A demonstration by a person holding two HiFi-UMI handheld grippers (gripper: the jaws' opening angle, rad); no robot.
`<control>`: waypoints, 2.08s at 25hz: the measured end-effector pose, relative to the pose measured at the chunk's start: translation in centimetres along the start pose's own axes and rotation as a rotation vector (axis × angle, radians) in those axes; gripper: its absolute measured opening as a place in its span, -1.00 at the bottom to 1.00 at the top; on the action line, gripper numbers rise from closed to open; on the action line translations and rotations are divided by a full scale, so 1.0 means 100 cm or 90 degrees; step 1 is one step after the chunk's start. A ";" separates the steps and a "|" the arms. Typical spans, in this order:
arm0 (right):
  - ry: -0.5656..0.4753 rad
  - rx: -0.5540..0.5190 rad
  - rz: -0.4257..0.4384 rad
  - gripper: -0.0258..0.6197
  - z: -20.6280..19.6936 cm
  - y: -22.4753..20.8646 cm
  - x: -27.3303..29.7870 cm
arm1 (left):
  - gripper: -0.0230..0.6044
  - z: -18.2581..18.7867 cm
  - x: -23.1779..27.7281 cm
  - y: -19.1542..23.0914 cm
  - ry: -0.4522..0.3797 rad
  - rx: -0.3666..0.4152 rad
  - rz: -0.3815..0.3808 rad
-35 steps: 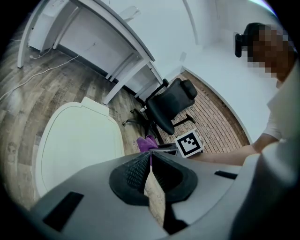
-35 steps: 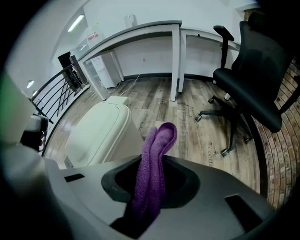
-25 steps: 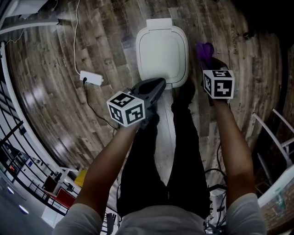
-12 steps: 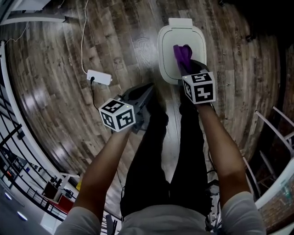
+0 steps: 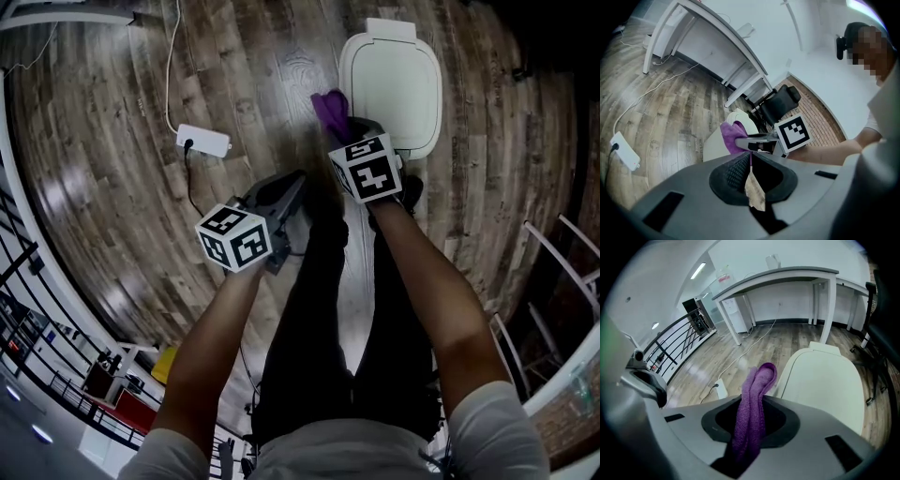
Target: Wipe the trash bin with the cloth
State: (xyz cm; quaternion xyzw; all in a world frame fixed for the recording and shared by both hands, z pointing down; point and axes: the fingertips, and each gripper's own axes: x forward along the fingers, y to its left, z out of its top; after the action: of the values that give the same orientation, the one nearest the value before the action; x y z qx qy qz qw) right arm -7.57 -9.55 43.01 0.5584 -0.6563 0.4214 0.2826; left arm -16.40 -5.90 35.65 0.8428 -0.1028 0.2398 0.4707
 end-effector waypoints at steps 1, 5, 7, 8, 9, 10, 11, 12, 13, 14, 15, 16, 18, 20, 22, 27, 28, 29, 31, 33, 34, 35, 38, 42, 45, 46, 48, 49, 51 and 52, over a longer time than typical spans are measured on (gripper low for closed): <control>0.010 0.002 -0.003 -0.63 -0.006 -0.001 0.002 | -0.88 -0.002 -0.002 0.000 0.002 -0.001 0.001; 0.034 0.017 -0.022 -0.63 -0.027 -0.017 -0.001 | -0.88 -0.004 0.000 -0.001 0.005 -0.002 0.000; 0.036 0.023 -0.026 -0.63 -0.033 -0.025 -0.005 | -0.88 -0.003 0.006 -0.004 0.007 -0.001 -0.003; 0.035 0.023 -0.026 -0.63 -0.034 -0.027 -0.007 | -0.88 -0.002 0.010 -0.007 0.008 0.000 -0.007; 0.034 0.022 -0.025 -0.63 -0.035 -0.029 -0.008 | -0.88 -0.002 0.014 -0.010 0.009 0.001 -0.010; 0.032 0.020 -0.024 -0.63 -0.035 -0.030 -0.010 | -0.88 -0.001 0.019 -0.013 0.011 0.002 -0.014; 0.029 0.019 -0.023 -0.63 -0.035 -0.032 -0.012 | -0.88 -0.001 0.024 -0.017 0.013 0.004 -0.018; 0.026 0.019 -0.023 -0.63 -0.035 -0.034 -0.014 | -0.88 -0.001 0.028 -0.021 0.016 0.006 -0.021; 0.022 0.021 -0.022 -0.63 -0.036 -0.036 -0.016 | -0.88 -0.001 0.033 -0.024 0.019 0.008 -0.024; 0.019 0.024 -0.022 -0.63 -0.037 -0.039 -0.018 | -0.88 -0.002 0.037 -0.027 0.023 0.010 -0.027; 0.016 0.027 -0.021 -0.63 -0.039 -0.042 -0.020 | -0.88 -0.003 0.042 -0.031 0.027 0.011 -0.029; 0.013 0.030 -0.021 -0.63 -0.040 -0.045 -0.023 | -0.88 -0.004 0.047 -0.034 0.031 0.013 -0.030; 0.007 0.035 -0.019 -0.63 -0.043 -0.052 -0.028 | -0.88 -0.006 0.056 -0.041 0.038 0.015 -0.033; 0.003 0.036 -0.017 -0.63 -0.046 -0.060 -0.034 | -0.88 -0.009 0.066 -0.049 0.045 0.018 -0.036; -0.001 0.035 -0.016 -0.63 -0.050 -0.066 -0.040 | -0.88 -0.012 0.076 -0.058 0.054 0.021 -0.038; -0.008 0.047 -0.021 -0.63 -0.063 -0.092 -0.055 | -0.88 -0.018 0.103 -0.076 0.070 0.028 -0.044; -0.009 0.050 -0.023 -0.63 -0.067 -0.098 -0.059 | -0.88 -0.020 0.108 -0.080 0.074 0.029 -0.046; -0.009 0.054 -0.025 -0.63 -0.070 -0.103 -0.062 | -0.88 -0.021 0.112 -0.084 0.078 0.031 -0.048; -0.010 0.062 -0.031 -0.63 -0.076 -0.113 -0.069 | -0.88 -0.023 0.121 -0.092 0.085 0.033 -0.051; -0.011 0.069 -0.037 -0.63 -0.082 -0.126 -0.075 | -0.88 -0.025 0.130 -0.100 0.092 0.036 -0.055; -0.012 0.072 -0.041 -0.63 -0.085 -0.132 -0.079 | -0.88 -0.026 0.135 -0.104 0.094 0.037 -0.058; -0.013 0.075 -0.046 -0.63 -0.088 -0.140 -0.082 | -0.88 -0.027 0.140 -0.108 0.097 0.039 -0.062; -0.008 0.086 -0.070 -0.63 -0.100 -0.164 -0.092 | -0.88 -0.029 0.151 -0.118 0.105 0.044 -0.070; 0.004 0.110 -0.107 -0.63 -0.118 -0.198 -0.107 | -0.88 -0.029 0.160 -0.126 0.111 0.050 -0.074; 0.012 0.124 -0.134 -0.63 -0.132 -0.220 -0.118 | -0.88 -0.031 0.163 -0.128 0.113 0.052 -0.070; 0.014 0.129 -0.142 -0.63 -0.136 -0.226 -0.122 | -0.88 -0.032 0.163 -0.127 0.114 0.052 -0.069; 0.014 0.137 -0.157 -0.63 -0.142 -0.234 -0.129 | -0.88 -0.034 0.161 -0.125 0.115 0.050 -0.067; 0.013 0.141 -0.162 -0.63 -0.143 -0.236 -0.132 | -0.88 -0.035 0.160 -0.125 0.115 0.049 -0.066; 0.010 0.145 -0.167 -0.63 -0.143 -0.237 -0.135 | -0.88 -0.035 0.157 -0.123 0.114 0.048 -0.065; 0.008 0.145 -0.167 -0.63 -0.141 -0.236 -0.136 | -0.88 -0.034 0.155 -0.122 0.112 0.047 -0.064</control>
State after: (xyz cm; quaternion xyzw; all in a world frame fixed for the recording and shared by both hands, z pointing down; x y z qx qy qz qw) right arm 16.86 8.98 44.01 0.6646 -0.5243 0.4562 0.2745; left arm 0.85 4.36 35.84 0.8392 -0.0096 0.2928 0.4582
